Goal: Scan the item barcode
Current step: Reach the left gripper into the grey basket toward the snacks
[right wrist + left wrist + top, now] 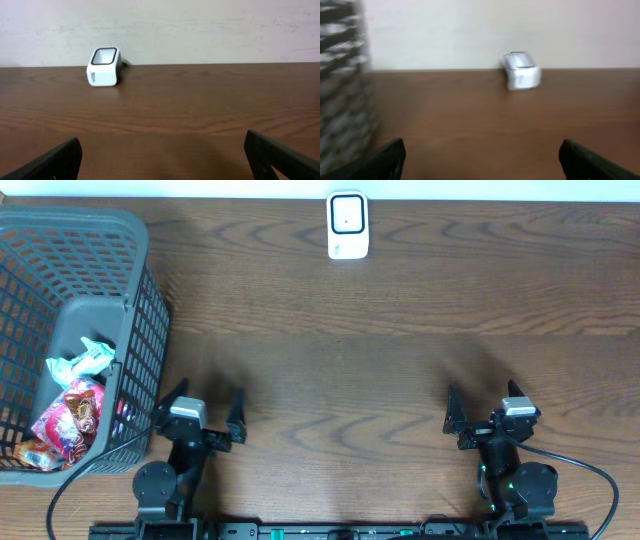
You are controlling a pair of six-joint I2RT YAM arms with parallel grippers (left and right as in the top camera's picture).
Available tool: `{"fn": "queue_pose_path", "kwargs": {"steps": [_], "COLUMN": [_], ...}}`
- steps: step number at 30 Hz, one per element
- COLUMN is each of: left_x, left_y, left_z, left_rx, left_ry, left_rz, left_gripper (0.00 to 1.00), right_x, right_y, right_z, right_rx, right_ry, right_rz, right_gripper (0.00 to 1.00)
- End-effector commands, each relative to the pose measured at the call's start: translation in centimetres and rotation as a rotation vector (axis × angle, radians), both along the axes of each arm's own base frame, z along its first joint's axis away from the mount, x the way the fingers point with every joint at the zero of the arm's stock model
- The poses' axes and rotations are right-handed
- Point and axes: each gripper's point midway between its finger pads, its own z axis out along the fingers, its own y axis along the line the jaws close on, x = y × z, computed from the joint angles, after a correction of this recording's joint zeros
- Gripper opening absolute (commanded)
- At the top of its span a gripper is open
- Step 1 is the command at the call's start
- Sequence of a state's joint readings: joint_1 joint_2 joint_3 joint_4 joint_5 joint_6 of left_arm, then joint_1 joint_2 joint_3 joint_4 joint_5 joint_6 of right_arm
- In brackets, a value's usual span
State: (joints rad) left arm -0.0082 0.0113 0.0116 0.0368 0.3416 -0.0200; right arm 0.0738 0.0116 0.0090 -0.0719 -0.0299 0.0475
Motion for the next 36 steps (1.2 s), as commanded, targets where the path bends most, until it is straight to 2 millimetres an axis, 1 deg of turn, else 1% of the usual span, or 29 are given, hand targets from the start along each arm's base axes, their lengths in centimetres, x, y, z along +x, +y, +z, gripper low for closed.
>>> {"fn": "queue_pose_path", "kwargs": {"steps": [1,2,3,6,11,17,19,22,24,26,27,29,30,32,33,34,36], "left_x": [-3.5,-4.4,-5.1,-6.2,-7.1,-9.0,-9.1,-8.5,-7.3,-5.6,-4.3,-2.1,-0.4,2.2,3.6,4.9,6.7], "left_y": [-6.2,-7.1,-7.6,-7.6,-5.9,-4.8,-4.4,-3.6,-2.6,-1.1,-0.2,0.8,1.7,4.0,5.8,8.0,12.1], "left_z": [2.6,3.8,4.9,8.2,14.0,20.8,23.2,26.6,29.3,31.6,33.1,35.0,35.8,36.0,35.9,35.6,34.2], "left_rx": [-0.044,-0.028,-0.02,-0.048,-0.158,-0.162,-0.142,-0.086,-0.045,-0.036,0.005,0.106,0.183,0.28,0.296,0.285,0.255], "left_ry": [-0.101,-0.162,-0.211,-0.34,-0.492,-0.623,-0.658,-0.71,-0.721,-0.699,-0.678,-0.63,-0.568,-0.44,-0.352,-0.252,-0.063], "left_rz": [-0.419,-0.489,-0.529,-0.546,-0.451,-0.393,-0.36,-0.281,-0.204,-0.105,-0.044,0.017,0.061,0.14,0.195,0.26,0.351], "left_gripper": [0.98,0.98,0.98,0.98,0.98,0.98,0.98,0.98,0.98,0.98,0.97,0.98,0.98,0.98,0.98,0.98,0.97], "right_x": [0.0,0.0,0.0,0.0,0.0,0.0,0.0,0.0,0.0,0.0,0.0,0.0,0.0,0.0,0.0,0.0,0.0], "right_y": [-0.2,-0.2,-0.2,-0.2,-0.2,-0.2,-0.2,-0.2,-0.2,-0.2,-0.2,-0.2,-0.2,-0.2,-0.2,-0.2,-0.2], "right_z": [-0.1,-0.1,-0.1,-0.1,-0.1,-0.1,-0.1,-0.1,-0.1,-0.1,-0.1,-0.1,-0.1,-0.1,-0.1,-0.1,-0.1], "right_rx": [-0.011,-0.011,-0.011,-0.011,-0.011,-0.011,-0.011,-0.011,-0.011,-0.011,-0.011,-0.011,-0.011,-0.011,-0.011,-0.011,-0.011], "right_ry": [-0.001,-0.001,-0.001,-0.001,-0.001,-0.001,-0.001,-0.001,-0.001,-0.001,-0.001,-0.001,-0.001,-0.001,-0.001,-0.001,-0.001], "right_rz": [-0.009,-0.009,-0.009,-0.009,-0.009,-0.009,-0.009,-0.009,-0.009,-0.009,-0.009,-0.009,-0.009,-0.009,-0.009,-0.009,-0.009], "right_gripper": [0.99,0.99,0.99,0.99,0.99,0.99,0.99,0.99,0.99,0.99,0.99,0.99,0.99,0.99,0.99,0.99,0.99]}}
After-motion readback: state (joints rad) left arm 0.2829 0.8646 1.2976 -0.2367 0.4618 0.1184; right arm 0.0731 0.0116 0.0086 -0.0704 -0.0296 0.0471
